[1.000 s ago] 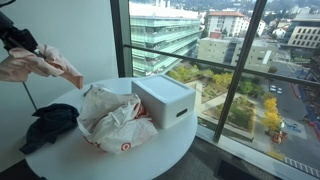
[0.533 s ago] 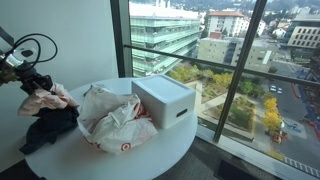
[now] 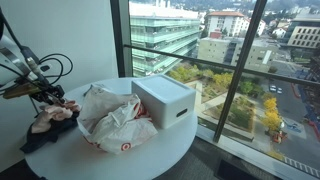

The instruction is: Pick up all the items from the plastic and put them on the table one by one

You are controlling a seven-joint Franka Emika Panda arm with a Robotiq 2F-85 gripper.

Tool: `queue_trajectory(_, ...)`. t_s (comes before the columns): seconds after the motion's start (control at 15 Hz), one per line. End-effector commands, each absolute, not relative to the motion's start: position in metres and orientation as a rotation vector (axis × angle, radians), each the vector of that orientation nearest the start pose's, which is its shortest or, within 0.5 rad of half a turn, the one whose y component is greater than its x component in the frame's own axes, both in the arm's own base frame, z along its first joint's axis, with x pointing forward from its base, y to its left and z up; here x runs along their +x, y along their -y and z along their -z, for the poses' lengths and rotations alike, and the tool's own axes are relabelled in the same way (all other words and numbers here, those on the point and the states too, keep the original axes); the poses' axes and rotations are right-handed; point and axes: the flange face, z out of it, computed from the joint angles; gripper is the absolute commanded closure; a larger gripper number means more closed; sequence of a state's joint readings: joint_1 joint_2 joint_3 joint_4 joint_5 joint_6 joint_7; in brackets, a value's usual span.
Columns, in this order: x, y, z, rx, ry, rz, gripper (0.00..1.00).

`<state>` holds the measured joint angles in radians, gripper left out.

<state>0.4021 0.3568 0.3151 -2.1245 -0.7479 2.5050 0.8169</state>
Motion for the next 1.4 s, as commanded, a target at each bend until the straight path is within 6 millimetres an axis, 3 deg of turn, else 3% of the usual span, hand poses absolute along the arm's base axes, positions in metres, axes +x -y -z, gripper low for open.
queue_trajectory(0.0,0.426,-0.36,-0.337,-3.215,0.663,0.719,0.11)
queue_trajectory(0.07,0.425,-0.349,-0.356,-3.227,0.582,0.774,0.03)
queue_trajectory(0.27,0.418,-0.3,-0.399,-3.303,0.32,0.857,0.0)
queue_trajectory(0.53,0.41,-0.224,-0.41,-3.376,-0.072,0.811,0.0)
queue_trajectory(0.8,0.415,-0.16,-0.37,-3.412,-0.341,0.674,0.0)
queue_trajectory(0.93,0.424,-0.145,-0.341,-3.435,-0.377,0.64,0.0)
queue_trajectory(1.13,0.441,-0.139,-0.304,-3.461,-0.379,0.587,0.0)
queue_trajectory(1.33,0.456,-0.148,-0.272,-3.455,-0.335,0.542,0.0)
